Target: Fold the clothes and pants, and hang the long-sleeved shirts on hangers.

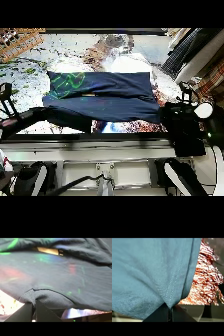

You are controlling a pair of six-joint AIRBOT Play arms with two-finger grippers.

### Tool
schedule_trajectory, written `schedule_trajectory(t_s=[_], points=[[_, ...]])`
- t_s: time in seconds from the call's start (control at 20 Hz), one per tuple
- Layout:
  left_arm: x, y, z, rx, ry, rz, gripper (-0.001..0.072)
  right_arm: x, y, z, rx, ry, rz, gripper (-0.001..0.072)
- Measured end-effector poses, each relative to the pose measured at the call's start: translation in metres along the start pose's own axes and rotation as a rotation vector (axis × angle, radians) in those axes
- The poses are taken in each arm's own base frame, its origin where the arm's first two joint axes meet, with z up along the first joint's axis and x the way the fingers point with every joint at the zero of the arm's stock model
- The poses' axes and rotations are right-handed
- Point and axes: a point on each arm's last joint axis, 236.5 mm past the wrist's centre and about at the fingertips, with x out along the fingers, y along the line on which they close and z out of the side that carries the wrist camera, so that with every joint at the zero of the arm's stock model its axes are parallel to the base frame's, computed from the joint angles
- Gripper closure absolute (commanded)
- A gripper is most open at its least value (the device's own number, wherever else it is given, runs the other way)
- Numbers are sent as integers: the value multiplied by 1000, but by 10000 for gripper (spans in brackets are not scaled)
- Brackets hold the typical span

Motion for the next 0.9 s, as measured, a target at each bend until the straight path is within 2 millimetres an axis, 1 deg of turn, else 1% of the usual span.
schedule_trajectory(t_s=[0.15, 0.25, 0.35, 0.45, 0.55, 0.65, 0.75, 0.9], points=[[-22, -7, -8, 44, -22, 10, 695, -23, 8, -12, -34, -29, 4, 680], [-33, -10, -14, 65, -29, 19, 695, -35, 12, -19, -51, -47, 7, 680], [-39, -10, -16, 77, -36, 30, 695, -41, 16, -23, -60, -56, 11, 680], [-39, -7, -14, 77, -44, 43, 695, -41, 18, -23, -63, -60, 14, 680], [-33, -1, -2, 65, -76, 57, 695, -37, 18, -16, -57, -69, 14, 680], [-22, 8, 16, 43, -114, 73, 695, -26, 15, -7, -38, -64, 12, 680], [-5, 17, 33, -1, -146, 79, 695, -9, 11, 3, -13, -45, 10, 680], [29, 31, 56, -69, -181, 69, 695, 18, 6, 24, 28, -8, 17, 680]])
